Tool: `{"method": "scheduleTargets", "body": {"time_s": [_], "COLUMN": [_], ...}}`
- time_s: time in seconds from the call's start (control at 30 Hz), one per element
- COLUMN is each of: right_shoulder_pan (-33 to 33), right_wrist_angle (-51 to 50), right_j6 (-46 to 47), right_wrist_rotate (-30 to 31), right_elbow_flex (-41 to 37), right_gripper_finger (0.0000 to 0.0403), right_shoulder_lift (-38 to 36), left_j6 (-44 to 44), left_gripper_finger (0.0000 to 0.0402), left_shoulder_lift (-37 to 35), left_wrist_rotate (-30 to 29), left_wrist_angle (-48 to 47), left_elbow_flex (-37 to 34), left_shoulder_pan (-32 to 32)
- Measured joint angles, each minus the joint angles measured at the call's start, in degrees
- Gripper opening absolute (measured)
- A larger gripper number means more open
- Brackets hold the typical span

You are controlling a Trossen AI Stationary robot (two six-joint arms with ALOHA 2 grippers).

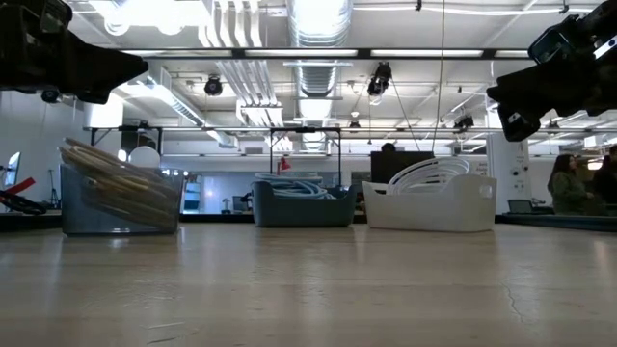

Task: Sort HDMI cables
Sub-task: Return to Home Position

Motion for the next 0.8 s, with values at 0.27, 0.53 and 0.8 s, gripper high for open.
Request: {"method": "scheduleTargets", "body": {"time_s": [0.27,0.53,0.8], "right_shoulder_pan": [0.0,0.0,0.0], "right_wrist_angle": [0.0,0.0,0.0], "right_j6": [0.0,0.0,0.0], "right_wrist_rotate": [0.0,0.0,0.0], "right_elbow_flex": [0.0,0.0,0.0], "right_gripper_finger": [0.0068,0.0079,0.0089], "right_shoulder_lift": [0.0,0.0,0.0], "left_j6": [0.0,0.0,0.0], "left_gripper_finger": [0.0104,0.0103,0.0103], "left_shoulder_lift": [0.0,0.0,0.0], "left_wrist_rotate": [0.0,0.0,0.0], "left_wrist_angle": [0.0,0.0,0.0], "left_elbow_flex": [0.0,0.0,0.0], "left_shoulder_pan": [0.0,0.0,0.0]}}
